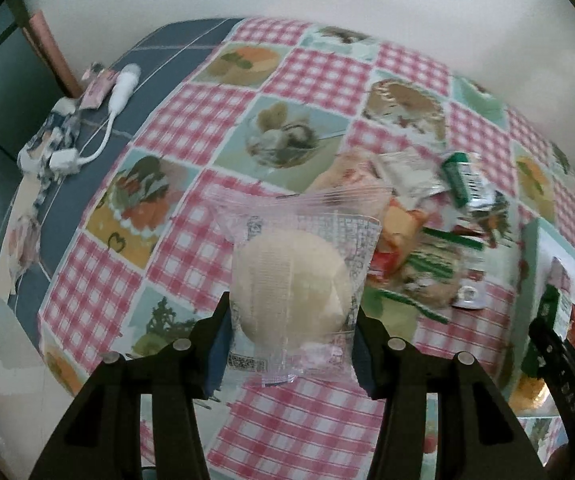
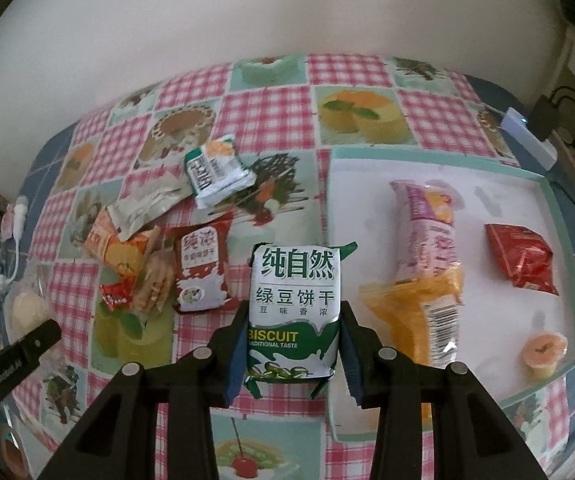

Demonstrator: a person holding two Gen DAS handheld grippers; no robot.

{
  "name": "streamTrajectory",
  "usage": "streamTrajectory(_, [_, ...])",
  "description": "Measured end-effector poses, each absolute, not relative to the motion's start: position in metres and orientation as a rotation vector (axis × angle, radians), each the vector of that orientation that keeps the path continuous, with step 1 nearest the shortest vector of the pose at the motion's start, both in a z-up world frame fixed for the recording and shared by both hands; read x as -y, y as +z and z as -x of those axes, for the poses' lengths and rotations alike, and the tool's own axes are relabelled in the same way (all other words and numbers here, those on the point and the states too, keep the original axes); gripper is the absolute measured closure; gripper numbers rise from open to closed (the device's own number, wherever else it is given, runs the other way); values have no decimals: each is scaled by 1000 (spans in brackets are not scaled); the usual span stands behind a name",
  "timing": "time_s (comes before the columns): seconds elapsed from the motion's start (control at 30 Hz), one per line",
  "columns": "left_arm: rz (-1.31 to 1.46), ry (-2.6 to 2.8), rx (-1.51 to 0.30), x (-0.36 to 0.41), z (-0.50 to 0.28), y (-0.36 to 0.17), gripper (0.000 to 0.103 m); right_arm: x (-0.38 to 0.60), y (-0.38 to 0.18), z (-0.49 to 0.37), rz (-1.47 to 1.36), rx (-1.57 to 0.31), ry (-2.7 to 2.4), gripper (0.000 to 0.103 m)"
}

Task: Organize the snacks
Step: 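Carry the bun with the left tool and biscuit box with the right tool over the tray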

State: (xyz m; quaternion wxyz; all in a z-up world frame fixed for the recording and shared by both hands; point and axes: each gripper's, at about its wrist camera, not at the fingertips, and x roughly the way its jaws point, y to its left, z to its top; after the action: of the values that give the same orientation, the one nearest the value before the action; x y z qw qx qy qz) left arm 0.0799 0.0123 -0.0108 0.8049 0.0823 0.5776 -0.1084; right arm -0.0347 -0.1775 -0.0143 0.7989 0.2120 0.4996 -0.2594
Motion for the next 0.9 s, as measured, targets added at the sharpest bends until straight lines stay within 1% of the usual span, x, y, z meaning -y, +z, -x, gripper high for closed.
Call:
streamTrajectory(0.37, [-260,-360,-1183,52,-37,14,50,215,0,68,-519,-1024,-657,60])
streamTrajectory(0.9, [-381,-565,-1100,139,18,31,50,286,8,133,-662,-952,-846,60])
